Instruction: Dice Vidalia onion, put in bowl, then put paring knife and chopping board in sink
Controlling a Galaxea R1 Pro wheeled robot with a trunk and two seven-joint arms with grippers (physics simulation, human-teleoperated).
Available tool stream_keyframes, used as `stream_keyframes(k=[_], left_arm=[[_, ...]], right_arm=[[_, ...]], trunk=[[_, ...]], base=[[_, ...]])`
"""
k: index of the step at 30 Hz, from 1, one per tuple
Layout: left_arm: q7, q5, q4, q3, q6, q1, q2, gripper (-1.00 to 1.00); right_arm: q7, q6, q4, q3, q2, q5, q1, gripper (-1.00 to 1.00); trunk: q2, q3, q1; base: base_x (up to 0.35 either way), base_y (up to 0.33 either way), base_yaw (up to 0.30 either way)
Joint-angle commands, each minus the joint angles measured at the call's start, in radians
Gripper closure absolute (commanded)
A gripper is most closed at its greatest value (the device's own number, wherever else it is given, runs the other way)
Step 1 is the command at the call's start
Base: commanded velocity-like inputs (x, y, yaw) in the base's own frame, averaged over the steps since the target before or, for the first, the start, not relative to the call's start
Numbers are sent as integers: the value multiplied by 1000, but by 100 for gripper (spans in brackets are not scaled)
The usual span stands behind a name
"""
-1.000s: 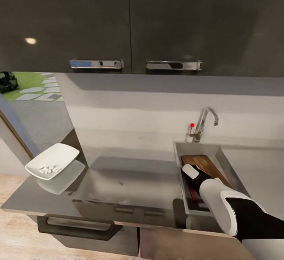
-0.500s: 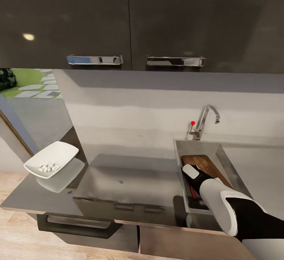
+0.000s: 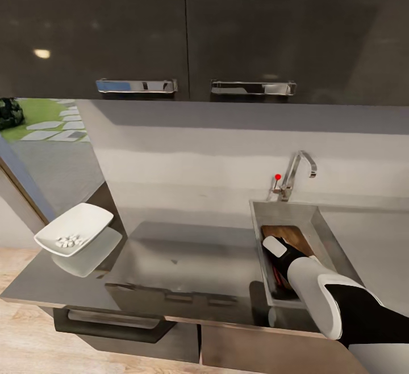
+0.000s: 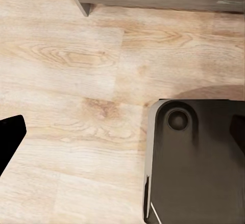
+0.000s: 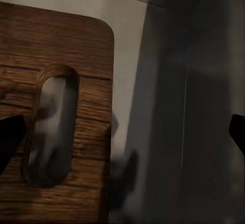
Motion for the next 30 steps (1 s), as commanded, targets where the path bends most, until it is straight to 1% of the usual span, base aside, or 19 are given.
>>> stream_keyframes(k=[1,5,10,11,13,14,15,17,20,21,22,23,25,26,28,30], left_arm=[[3,10,-2,-9,-1,1,1,-100],[3,10,-2,-9,-1,1,1,-100],[2,10,-2,-9,-1,1,1,-100],[3,10,-2,-9,-1,1,1,-100],[2,10,-1,-9,-1,1,1,-100],[2,10,-1,-9,-1,1,1,-100],[2,10,-1,-9,-1,1,1,-100],[2,10,-1,-9,-1,1,1,-100],[2,10,-1,-9,-1,1,1,-100],[2,10,-1,-9,-1,1,1,-100],[2,10,-1,-9,-1,1,1,-100],[2,10,-1,-9,-1,1,1,-100],[2,11,-1,-9,-1,1,1,-100],[2,11,-1,-9,-1,1,1,-100],[2,11,-1,-9,-1,1,1,-100],[2,11,-1,-9,-1,1,1,-100]], right_arm=[[-1,-4,-1,-8,1,5,-1,-100],[-1,-6,-1,-7,2,5,-1,-100],[-2,-6,-33,-3,6,7,-1,-100],[-3,-4,-51,-2,6,9,-1,-100],[-6,19,-145,0,5,13,-1,-100],[-8,50,-203,3,5,16,-1,-100],[-8,72,-234,6,5,17,-1,-100],[-12,195,-370,19,7,21,-1,-100],[-18,382,-556,28,9,23,-1,-100],[-19,406,-583,29,9,23,-1,-100],[-20,452,-633,30,9,23,-1,-100],[-20,474,-657,30,9,23,-1,-100],[-20,563,-744,34,10,23,-1,-100],[-20,585,-764,35,10,23,-1,-100],[-17,672,-824,45,10,22,-1,-100],[-12,728,-857,51,14,20,-1,-100]], trunk=[[-2,-2,1],[-2,-2,1],[-2,-2,1],[-2,-2,1],[-2,-2,1],[-2,-2,1],[-2,-2,1],[-2,-2,1],[-2,-2,1],[-2,-2,1],[-2,-2,1],[-2,-2,1],[-2,-2,1],[-2,-2,1],[-2,-2,1],[-2,-2,1]], base=[[0,0,0],[0,0,0],[0,0,0],[0,0,0],[-17,0,0],[-53,0,0],[-70,0,0],[-81,0,0],[-109,0,0],[-143,0,0],[-178,0,0],[-202,0,0],[-264,0,0],[-290,0,0],[-310,0,0],[-323,0,0]])
